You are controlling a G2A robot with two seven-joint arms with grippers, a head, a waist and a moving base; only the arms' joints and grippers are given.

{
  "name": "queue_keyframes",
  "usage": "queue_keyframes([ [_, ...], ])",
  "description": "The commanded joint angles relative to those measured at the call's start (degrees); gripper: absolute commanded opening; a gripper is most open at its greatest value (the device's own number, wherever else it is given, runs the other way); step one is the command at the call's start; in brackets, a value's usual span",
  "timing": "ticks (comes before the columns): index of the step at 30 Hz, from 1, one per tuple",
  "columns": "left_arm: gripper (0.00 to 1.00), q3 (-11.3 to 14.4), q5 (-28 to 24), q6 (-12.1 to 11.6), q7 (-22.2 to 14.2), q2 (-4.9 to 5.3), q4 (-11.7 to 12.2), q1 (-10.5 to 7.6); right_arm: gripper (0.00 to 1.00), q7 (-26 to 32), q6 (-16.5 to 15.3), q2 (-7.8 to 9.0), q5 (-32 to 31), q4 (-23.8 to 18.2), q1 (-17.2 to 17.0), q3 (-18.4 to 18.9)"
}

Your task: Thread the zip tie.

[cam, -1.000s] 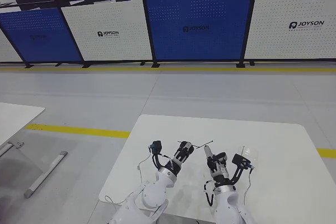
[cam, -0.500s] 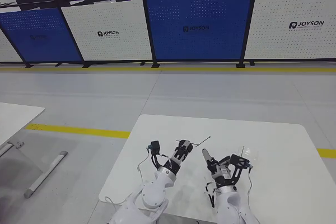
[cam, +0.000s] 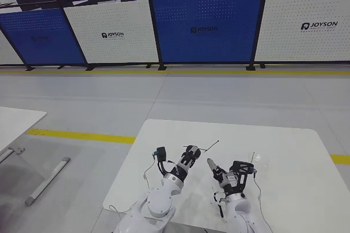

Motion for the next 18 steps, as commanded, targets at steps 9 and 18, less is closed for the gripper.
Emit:
queue_keyframes([
  [9, 0.0, -0.5, -0.52, 0.23, -0.86, 0.07, -0.81, 0.3, 1.0, 8.95, -3.13, 1.44, -6.08, -1.29, 1.04, 3.33],
  [18, 0.0, 0.1, -0.7, 0.47, -2.0, -0.01, -1.04, 0.14, 1.0, 8.75, -5.72, 1.61, -8.56, -0.01, 2.45, 2.21],
])
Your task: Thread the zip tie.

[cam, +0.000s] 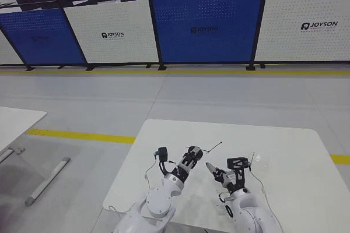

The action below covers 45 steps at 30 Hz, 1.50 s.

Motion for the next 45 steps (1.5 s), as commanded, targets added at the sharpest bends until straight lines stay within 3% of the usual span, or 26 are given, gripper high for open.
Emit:
queue_keyframes([
  [1, 0.0, 0.05, 0.12, 0.23, 0.39, -0.04, -0.13, -0.13, 1.0, -0.44, 1.68, -0.05, -1.38, 0.57, 0.68, -0.26],
  [7, 0.0, 0.13, 0.11, 0.34, 0.53, -0.07, -0.13, -0.17, 1.0, -0.48, 2.2, -0.05, -1.89, 0.69, 0.79, -0.31],
  [13, 0.0, 0.58, 0.41, 0.17, -0.2, -0.12, -0.09, -0.24, 1.0, -2.5, -1.63, 0.15, 1.49, 0.54, 0.51, 0.41],
  [14, 0.0, 0.64, 0.49, 0.19, -0.25, -0.13, -0.11, -0.27, 0.87, -2.74, -1.48, 0.16, 1.18, 0.55, 0.58, 0.32],
  [15, 0.0, 0.68, 0.58, 0.22, -0.3, -0.13, -0.12, -0.3, 0.58, -2.79, -1.46, 0.15, 1.24, 0.63, 0.6, 0.19],
  [16, 0.0, 0.71, 0.68, 0.23, -0.41, -0.14, -0.11, -0.34, 0.52, -2.48, -1.53, 0.17, 1.34, 0.79, 0.78, 0.14],
  [17, 0.0, 0.72, 0.74, 0.21, -0.51, -0.13, -0.09, -0.37, 0.55, -2.3, -1.51, 0.18, 1.33, 0.86, 0.93, 0.13],
  [21, 0.0, 0.67, 0.76, 0.14, -0.73, -0.14, -0.06, -0.41, 0.24, -2.32, -2.62, 0.31, 1.65, 1.02, 1.06, 0.11],
  [28, 0.0, 1.11, 2.47, 0.62, -1.15, -0.13, 0.04, -0.71, 0.26, -1.66, -6.63, 0.89, 2.17, -0.09, 0.68, 0.91],
  [30, 0.0, 1.2, 2.81, 0.66, -1.1, -0.12, 0.21, -0.6, 0.31, -1.55, -6.39, 1.01, 1.42, -0.51, 0.46, 0.9],
  [37, 0.0, 1.06, 3.08, 0.77, -1.3, -0.07, 0.16, -0.2, 0.32, -0.04, -7.41, 1.35, 1.03, -1.48, 0.25, 0.63],
  [39, 0.0, 1.17, 3.18, 0.77, -1.27, -0.08, -0.11, -0.05, 0.37, 0.42, -7.47, 1.43, 0.83, -1.69, 0.3, 0.51],
  [45, 0.0, 1.38, 3.84, 0.96, -1.55, -0.05, -0.29, 0.27, 0.32, 0.36, -7.34, 1.58, 0.42, -2.29, 0.15, 0.04],
])
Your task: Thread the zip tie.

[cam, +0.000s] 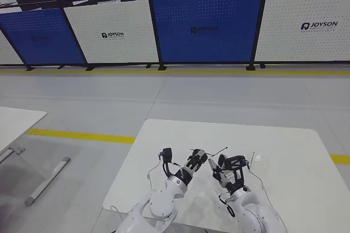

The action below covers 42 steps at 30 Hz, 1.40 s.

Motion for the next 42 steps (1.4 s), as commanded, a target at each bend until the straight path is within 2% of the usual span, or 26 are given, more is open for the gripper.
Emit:
queue_keyframes([
  [1, 0.0, 0.06, 0.28, 0.12, -0.08, 0.02, 0.01, 0.15, 0.32, -0.16, 0.06, 0.06, -0.27, -0.24, -0.11, -0.17],
  [10, 0.0, 0.17, 0.79, 0.76, -0.26, 0.06, -0.24, 0.44, 0.31, -0.83, 0.44, 0.31, -0.46, -0.67, -0.54, -0.49],
  [12, 0.0, 0.2, 1.02, 1.52, -0.29, 0.08, -0.14, 0.56, 0.31, -0.77, 0.42, 0.35, -0.26, -0.57, -0.53, -0.58],
  [14, 0.0, 0.23, 1.04, 1.62, -0.19, 0.07, -0.18, 0.58, 0.21, -0.77, 0.62, 0.38, -0.19, -0.34, -0.33, -0.58],
  [16, 0.0, 0.27, 1.1, 1.78, -0.17, 0.06, -0.11, 0.63, 0.2, -0.83, 0.69, 0.39, 0.0, -0.11, -0.18, -0.73],
  [19, 0.0, 0.25, 1.2, 2.21, -0.18, 0.07, -0.09, 0.64, 0.13, -0.72, 0.74, 0.42, -0.01, 0.27, 0.04, -1.0],
  [20, 0.0, 0.25, 1.21, 2.26, -0.19, 0.07, -0.1, 0.65, 0.02, -0.68, 0.79, 0.43, -0.06, 0.36, 0.11, -1.08],
  [21, 0.0, 0.25, 1.21, 2.31, -0.2, 0.07, -0.11, 0.64, 0.0, -0.7, 0.87, 0.44, -0.02, 0.42, 0.15, -1.14],
  [30, 0.0, 0.04, -0.6, 1.15, 1.0, -0.11, -0.22, 0.71, 0.0, -0.45, 0.68, 0.65, 0.03, 1.31, 0.39, -1.41],
  [33, 0.0, -0.17, -1.81, 0.92, 2.27, -0.25, -0.36, 0.77, 0.0, 0.24, -0.63, 0.73, 1.27, 2.45, 0.86, -1.31],
  [34, 0.0, -0.17, -2.18, 1.2, 2.33, -0.28, -0.37, 0.79, 0.09, 0.17, -1.34, 0.74, 1.58, 2.88, 1.04, -1.39],
  [35, 0.0, -0.19, -2.49, 1.67, 2.33, -0.3, -0.43, 0.79, 0.13, 0.07, -1.91, 0.77, 1.96, 3.38, 1.23, -1.38],
  [37, 0.0, -0.23, -2.57, 2.38, 2.39, -0.31, -0.66, 0.79, 0.13, -0.03, -2.95, 0.79, 3.13, 4.62, 1.85, -1.25],
  [39, 0.0, -0.26, -2.81, 2.93, 2.21, -0.32, -0.87, 0.78, 0.2, 0.26, -4.42, 0.79, 4.91, 5.8, 2.68, -1.11],
  [41, 0.0, -0.31, -2.72, 3.41, 2.05, -0.31, -0.96, 0.77, 0.31, 0.36, -5.82, 0.82, 6.2, 6.58, 3.3, -0.95],
  [42, 0.0, -0.31, -2.76, 3.8, 2.14, -0.32, -1.05, 0.77, 0.31, 0.48, -6.72, 0.86, 6.72, 6.85, 3.64, -0.94],
])
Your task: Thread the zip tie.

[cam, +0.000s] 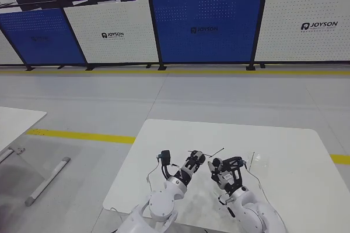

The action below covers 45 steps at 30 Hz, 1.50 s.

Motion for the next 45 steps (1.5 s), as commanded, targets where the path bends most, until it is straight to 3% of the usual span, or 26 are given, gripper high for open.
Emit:
queue_keyframes([
  [1, 0.0, 0.01, 0.03, 0.67, 0.08, -0.01, -0.11, -0.03, 0.33, 0.08, -1.28, 0.06, 0.83, 0.34, 0.49, 0.04],
  [10, 0.0, 0.19, -0.07, 2.48, -0.3, -0.08, -0.05, -0.37, 0.29, -0.89, -1.37, 0.34, 0.78, -0.79, 0.43, -0.06],
  [19, 0.0, 0.39, 0.64, 1.85, -1.71, 0.03, -0.35, 0.0, 0.24, -0.85, -0.25, 0.39, 1.09, -0.18, 1.35, -0.61],
  [22, 0.0, 0.34, 0.67, 1.77, -1.65, 0.04, -0.32, 0.09, 0.2, -1.02, -0.14, 0.38, 1.1, 0.05, 1.63, -0.97],
  [24, 0.0, 0.32, 0.79, 1.73, -1.56, 0.04, -0.17, 0.1, 0.07, -1.14, 0.02, 0.4, 0.93, 0.13, 1.72, -1.11],
  [26, 0.0, 0.33, 0.83, 1.71, -1.38, 0.02, -0.02, 0.05, 0.0, -1.26, 0.06, 0.44, 0.89, 0.15, 1.69, -1.19],
  [36, 0.0, 0.6, 0.5, 1.47, -0.87, -0.12, 0.35, -0.26, 0.0, -1.23, -1.0, 0.8, 1.33, 0.42, 1.59, -0.93],
  [45, 0.0, 0.67, -0.88, -0.48, 0.85, -0.39, 0.22, -0.36, 0.0, -1.15, -1.62, 1.01, 1.22, 1.12, 1.97, -1.24],
])
